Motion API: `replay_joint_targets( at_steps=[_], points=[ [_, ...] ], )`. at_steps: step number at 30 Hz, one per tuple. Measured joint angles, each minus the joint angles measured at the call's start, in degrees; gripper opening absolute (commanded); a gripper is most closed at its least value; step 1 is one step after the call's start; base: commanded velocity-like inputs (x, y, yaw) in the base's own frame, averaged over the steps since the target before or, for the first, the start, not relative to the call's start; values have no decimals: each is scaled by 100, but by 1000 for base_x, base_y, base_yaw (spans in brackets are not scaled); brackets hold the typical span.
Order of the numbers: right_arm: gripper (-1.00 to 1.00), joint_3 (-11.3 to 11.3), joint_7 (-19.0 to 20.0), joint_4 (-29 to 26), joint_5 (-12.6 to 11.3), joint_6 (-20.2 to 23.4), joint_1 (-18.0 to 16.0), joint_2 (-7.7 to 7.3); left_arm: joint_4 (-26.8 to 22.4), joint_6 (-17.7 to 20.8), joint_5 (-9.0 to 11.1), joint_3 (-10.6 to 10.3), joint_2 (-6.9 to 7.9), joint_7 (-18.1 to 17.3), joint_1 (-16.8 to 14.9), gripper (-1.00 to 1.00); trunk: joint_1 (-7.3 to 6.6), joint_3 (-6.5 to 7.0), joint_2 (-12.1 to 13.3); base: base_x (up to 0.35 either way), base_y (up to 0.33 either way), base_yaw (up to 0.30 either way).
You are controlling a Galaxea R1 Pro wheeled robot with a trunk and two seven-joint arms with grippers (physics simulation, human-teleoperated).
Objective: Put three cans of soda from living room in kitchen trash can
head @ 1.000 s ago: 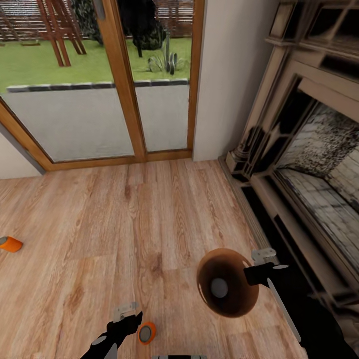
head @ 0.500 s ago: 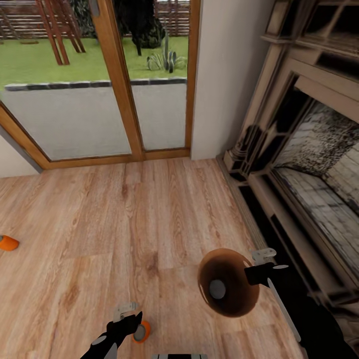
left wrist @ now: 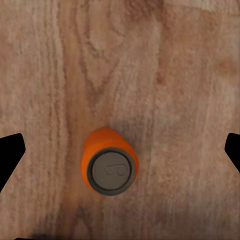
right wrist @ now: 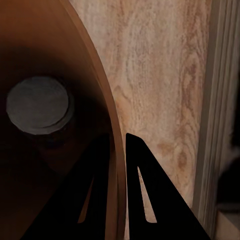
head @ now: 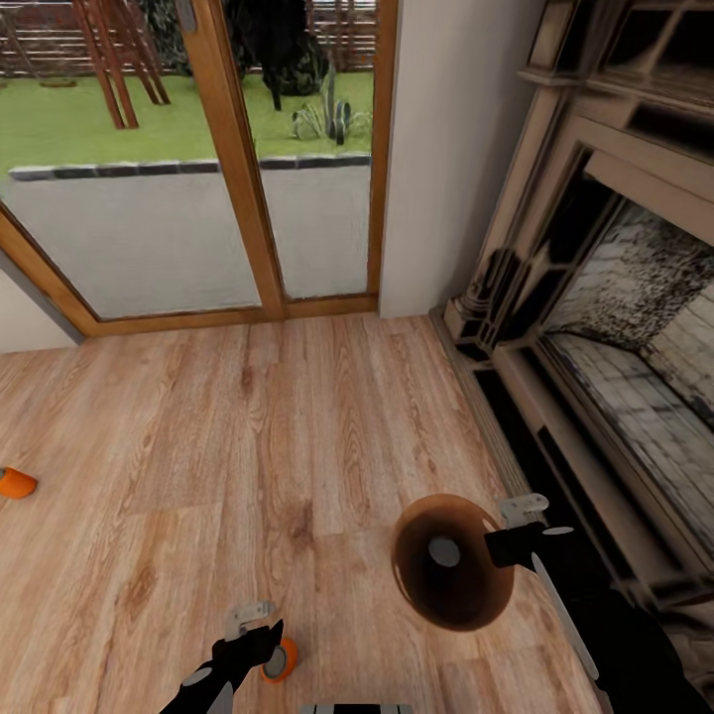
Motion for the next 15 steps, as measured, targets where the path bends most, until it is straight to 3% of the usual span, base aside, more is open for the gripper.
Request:
replay_joint_targets(
  at_steps=[5,15],
  points=[
    [-100,-1,-6,0,55,-1,0,-1,0,0,0,0,0,1,1,100,0,-5,0,0,0,0],
    [-100,-1,-4,1,42,-1,1,4,0,3,0,-7,0,-1,0,100,219,-257,-399,0,0,0]
  ],
)
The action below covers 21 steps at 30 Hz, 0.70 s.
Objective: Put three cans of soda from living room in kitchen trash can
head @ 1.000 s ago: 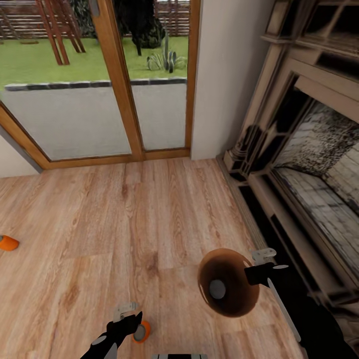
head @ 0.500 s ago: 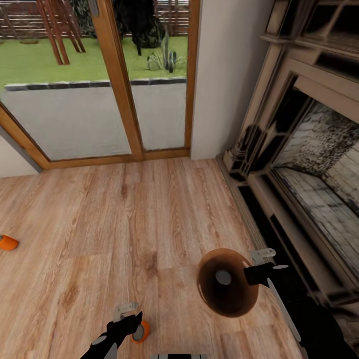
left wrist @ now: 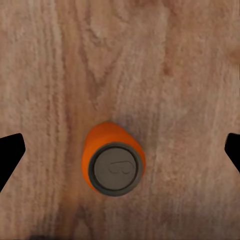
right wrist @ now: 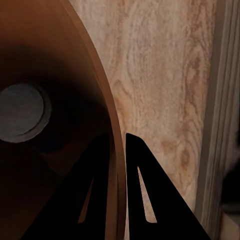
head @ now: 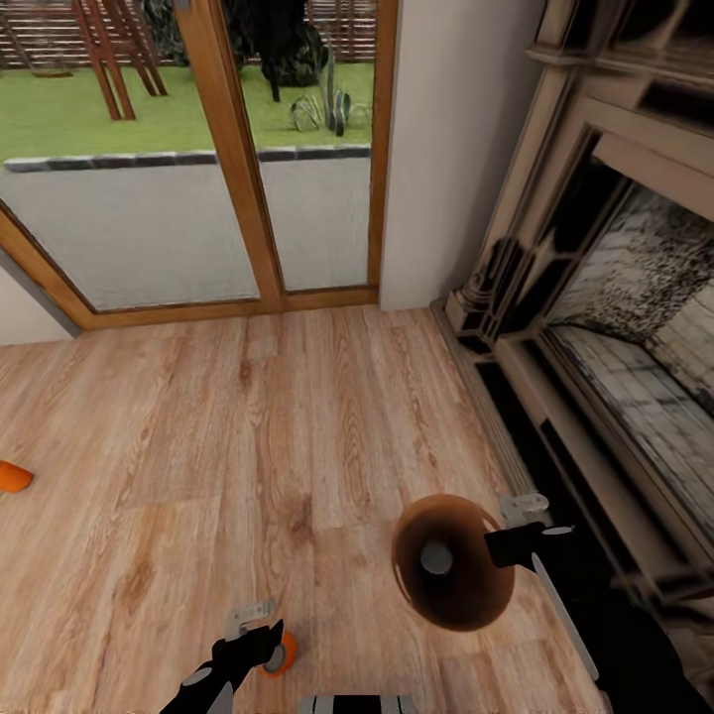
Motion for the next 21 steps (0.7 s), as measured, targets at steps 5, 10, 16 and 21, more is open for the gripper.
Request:
replay_joint_targets(
  at_steps=[5,10,16,21],
  points=[
    [-100,0,0,0,-10,0,0,0,0,-2,0,3,0,0,0,100,110,-136,-201,0,0,0],
    [-100,0,0,0,-7,0,0,2,0,-2,0,6,0,0,0,100,220,-272,-401,0,0,0],
    [-100,0,-1,0,4,0,0,-1,0,-1,0,2,0,1,0,100,351,-436,-642,0,0,0],
    [-100,0,1,-1,-10,0,-1,-1,0,-3,0,1,0,1,0,100,374,-493,-683,0,0,0]
  ],
)
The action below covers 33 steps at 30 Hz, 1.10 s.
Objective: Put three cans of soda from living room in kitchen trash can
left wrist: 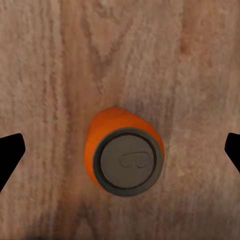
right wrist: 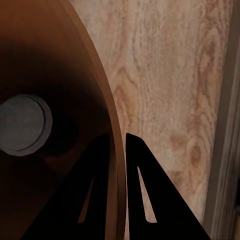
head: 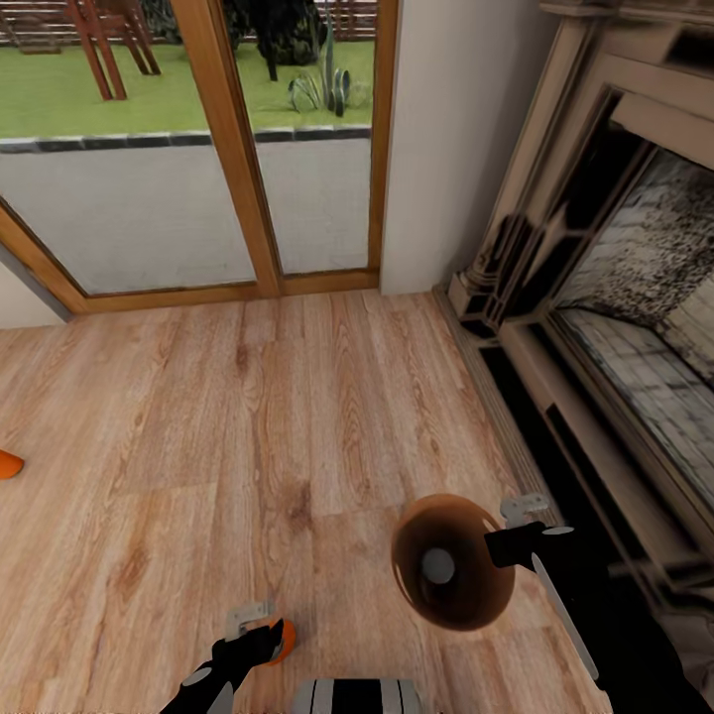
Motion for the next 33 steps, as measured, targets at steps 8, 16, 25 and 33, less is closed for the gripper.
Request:
replay_joint_targets(
  at_steps=[8,16,25,33],
  points=[
    [-100,0,0,0,2,0,0,-2,0,3,0,-3,0,-1,0,100,44,-64,-80,0,0,0],
    [-100,0,1,0,-6,0,0,1,0,2,0,-3,0,-1,0,100,44,-95,-80,0,0,0],
    [-100,0,-1,-1,5,0,-1,2,0,0,0,-3,0,-1,0,100,44,-97,-80,-18,0,0],
    [-100,0,1,0,-9,0,0,0,0,1,0,-8,0,-1,0,100,44,-98,-80,-103,0,0]
  ],
)
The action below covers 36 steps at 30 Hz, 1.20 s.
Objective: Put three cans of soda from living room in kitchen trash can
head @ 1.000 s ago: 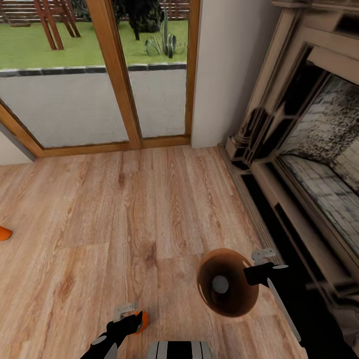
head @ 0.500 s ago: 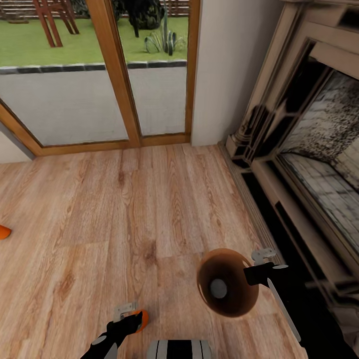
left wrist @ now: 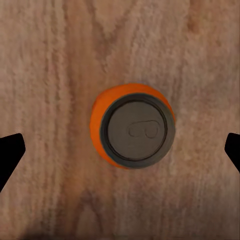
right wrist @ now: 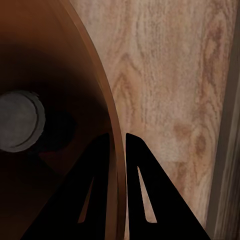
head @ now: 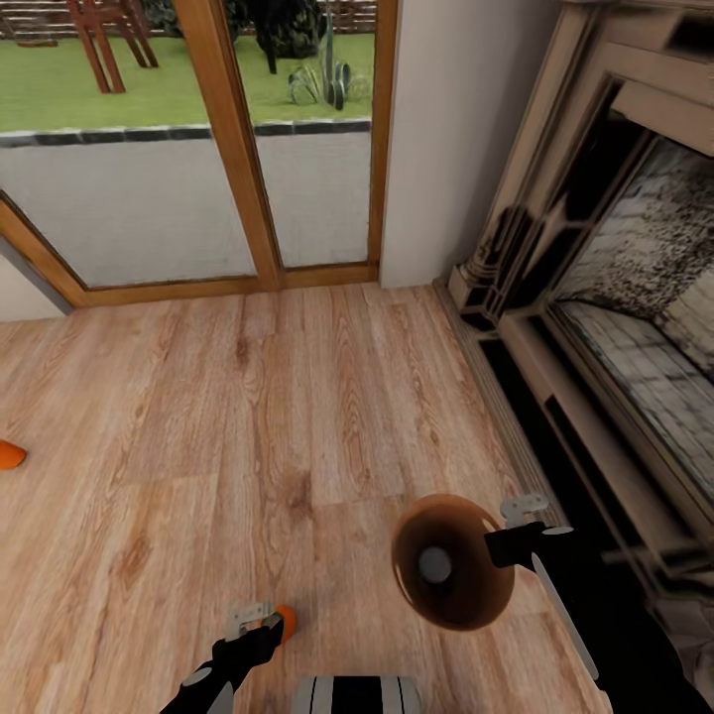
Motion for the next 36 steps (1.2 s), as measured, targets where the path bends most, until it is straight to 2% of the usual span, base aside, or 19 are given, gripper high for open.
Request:
replay_joint_targets(
  at_steps=[14,16,19,22,26,36],
  points=[
    [-100,0,-1,0,13,0,0,1,-23,5,-3,-25,-3,0,0,100,0,0,0,-4,0,0],
    [-100,0,-1,2,13,0,0,0,-121,17,-6,-36,-22,4,0,100,0,0,0,0,0,0],
    [-100,0,-2,1,19,0,0,1,-607,84,-8,-44,-74,10,-1,100,0,0,0,0,0,0],
    [-100,0,-1,3,11,0,0,0,-964,356,-8,-47,-103,16,-1,100,0,0,0,0,0,0],
    [-100,0,-2,5,16,0,0,1,-1070,481,-9,-47,-107,17,0,100,0,0,0,0,0,0],
    [-100,0,-2,9,15,0,0,1,-1100,514,-9,-47,-105,18,0,100,0,-4,0,0,0,0]
  ],
)
